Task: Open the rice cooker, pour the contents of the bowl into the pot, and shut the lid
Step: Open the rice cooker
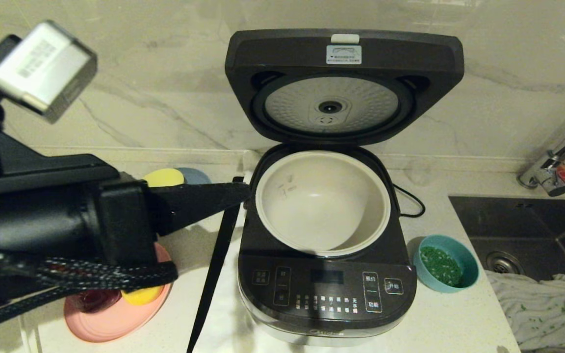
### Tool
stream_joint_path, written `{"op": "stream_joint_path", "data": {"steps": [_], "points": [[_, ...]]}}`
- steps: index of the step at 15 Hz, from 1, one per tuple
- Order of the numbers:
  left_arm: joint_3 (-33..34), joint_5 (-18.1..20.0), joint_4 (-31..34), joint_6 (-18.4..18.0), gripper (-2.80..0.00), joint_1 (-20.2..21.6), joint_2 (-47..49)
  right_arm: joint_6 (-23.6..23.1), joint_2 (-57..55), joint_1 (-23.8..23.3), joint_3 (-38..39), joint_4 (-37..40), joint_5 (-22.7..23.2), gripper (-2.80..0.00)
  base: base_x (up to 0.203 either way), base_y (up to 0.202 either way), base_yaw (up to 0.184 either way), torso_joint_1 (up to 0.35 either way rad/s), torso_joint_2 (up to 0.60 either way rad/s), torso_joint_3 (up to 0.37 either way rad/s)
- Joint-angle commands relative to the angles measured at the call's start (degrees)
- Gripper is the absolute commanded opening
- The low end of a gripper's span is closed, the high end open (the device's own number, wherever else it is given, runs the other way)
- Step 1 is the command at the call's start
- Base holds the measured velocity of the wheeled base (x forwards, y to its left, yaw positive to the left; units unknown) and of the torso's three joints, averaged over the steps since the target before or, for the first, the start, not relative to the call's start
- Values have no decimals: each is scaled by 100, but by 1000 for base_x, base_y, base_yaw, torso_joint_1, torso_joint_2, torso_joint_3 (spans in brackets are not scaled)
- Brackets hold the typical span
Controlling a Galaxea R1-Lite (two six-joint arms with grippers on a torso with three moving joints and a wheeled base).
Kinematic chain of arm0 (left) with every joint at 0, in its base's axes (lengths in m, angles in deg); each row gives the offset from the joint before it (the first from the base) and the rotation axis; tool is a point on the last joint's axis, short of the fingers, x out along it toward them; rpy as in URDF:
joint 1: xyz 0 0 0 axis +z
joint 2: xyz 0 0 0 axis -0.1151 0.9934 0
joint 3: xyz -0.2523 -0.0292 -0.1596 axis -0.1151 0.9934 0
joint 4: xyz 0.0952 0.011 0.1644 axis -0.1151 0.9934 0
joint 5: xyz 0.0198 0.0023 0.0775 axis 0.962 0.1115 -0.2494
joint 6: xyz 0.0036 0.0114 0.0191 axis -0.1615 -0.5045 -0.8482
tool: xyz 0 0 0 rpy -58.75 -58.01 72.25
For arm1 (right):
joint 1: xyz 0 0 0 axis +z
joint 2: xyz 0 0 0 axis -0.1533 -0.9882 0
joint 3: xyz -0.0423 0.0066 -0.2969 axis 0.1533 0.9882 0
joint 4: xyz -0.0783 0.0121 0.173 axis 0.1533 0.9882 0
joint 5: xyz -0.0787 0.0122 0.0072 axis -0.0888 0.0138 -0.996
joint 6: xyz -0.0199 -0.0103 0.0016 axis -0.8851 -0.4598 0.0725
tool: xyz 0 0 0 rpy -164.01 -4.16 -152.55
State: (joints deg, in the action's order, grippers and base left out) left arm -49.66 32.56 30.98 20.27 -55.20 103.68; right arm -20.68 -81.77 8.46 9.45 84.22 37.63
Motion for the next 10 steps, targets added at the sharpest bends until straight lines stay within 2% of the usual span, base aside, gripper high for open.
{"op": "stream_joint_path", "data": {"steps": [1,3,6,10], "points": [[8,-90,-286,-211,-280,-1,601,-3,-2,0,9,-1,2,-280,0,0,0,0,0,0],[-47,-372,-1014,-351,-280,-1,1099,-11,-2,0,9,-1,2,-280,0,0,0,0,0,0],[-553,-1397,-2185,-446,-280,6,1977,-2,-2,0,9,-1,2,-280,0,0,0,0,0,0],[-1337,-1850,-2407,-681,-280,27,2403,-2,-2,0,9,-1,2,-280,0,0,0,0,0,0]]}}
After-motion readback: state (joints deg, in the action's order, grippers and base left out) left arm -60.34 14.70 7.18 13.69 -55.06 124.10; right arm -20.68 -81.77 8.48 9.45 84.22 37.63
